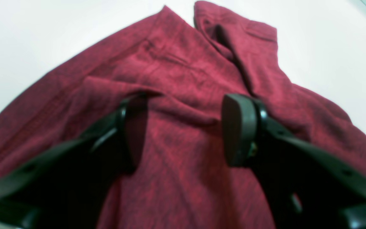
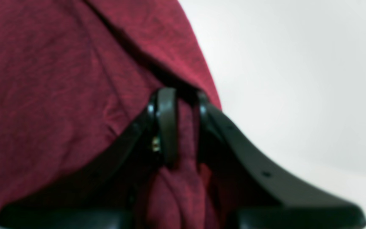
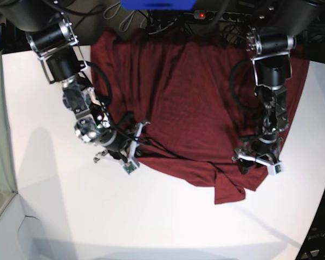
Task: Layout the t-shirt on the table in an organized manner, then fold the t-shirt properly
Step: 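Hold the hem with both grippers and pull it apart to spread the shirt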
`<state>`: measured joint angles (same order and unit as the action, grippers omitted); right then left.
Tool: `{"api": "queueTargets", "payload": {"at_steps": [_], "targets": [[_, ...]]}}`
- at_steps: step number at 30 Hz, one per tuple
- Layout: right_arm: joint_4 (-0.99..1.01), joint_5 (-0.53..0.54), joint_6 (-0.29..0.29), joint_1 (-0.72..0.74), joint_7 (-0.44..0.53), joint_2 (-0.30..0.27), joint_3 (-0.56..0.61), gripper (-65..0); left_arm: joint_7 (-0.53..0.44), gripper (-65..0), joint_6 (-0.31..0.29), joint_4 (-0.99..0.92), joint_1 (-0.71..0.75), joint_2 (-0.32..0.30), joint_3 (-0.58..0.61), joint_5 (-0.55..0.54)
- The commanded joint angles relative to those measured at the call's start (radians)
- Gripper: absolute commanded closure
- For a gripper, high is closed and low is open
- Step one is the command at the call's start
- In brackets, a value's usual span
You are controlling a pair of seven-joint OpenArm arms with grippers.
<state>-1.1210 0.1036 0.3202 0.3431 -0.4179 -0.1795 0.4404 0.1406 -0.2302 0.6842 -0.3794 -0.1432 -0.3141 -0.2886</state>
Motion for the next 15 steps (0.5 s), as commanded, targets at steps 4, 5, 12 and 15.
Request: {"api": "queueTargets", "payload": {"at_steps": [4, 5, 12, 15], "targets": [[-0.112, 0.003, -0.002, -0.017, 0.032, -0.005, -0.007, -8.1, 0.087, -37.0, 0.024, -0.011, 0.001, 0.001, 0.002, 0.013], [-0.127, 0.003, -0.002, -0.025, 0.032, -0.005, -0.012, -8.1, 0.087, -37.0, 0.024, -0.011, 0.001, 0.001, 0.002, 0.013], [-0.252, 0.003, -0.002, -0.086, 0.023, -0.031, -0.013, -8.1, 0.087, -37.0, 0.024, -0.011, 0.001, 0.001, 0.002, 0.013], [-0.336, 0.002, -0.002, -0.138, -0.017, -0.047, -0.012, -8.1, 0.087, -37.0, 0.024, -0.011, 0.001, 0.001, 0.002, 0.013]]}}
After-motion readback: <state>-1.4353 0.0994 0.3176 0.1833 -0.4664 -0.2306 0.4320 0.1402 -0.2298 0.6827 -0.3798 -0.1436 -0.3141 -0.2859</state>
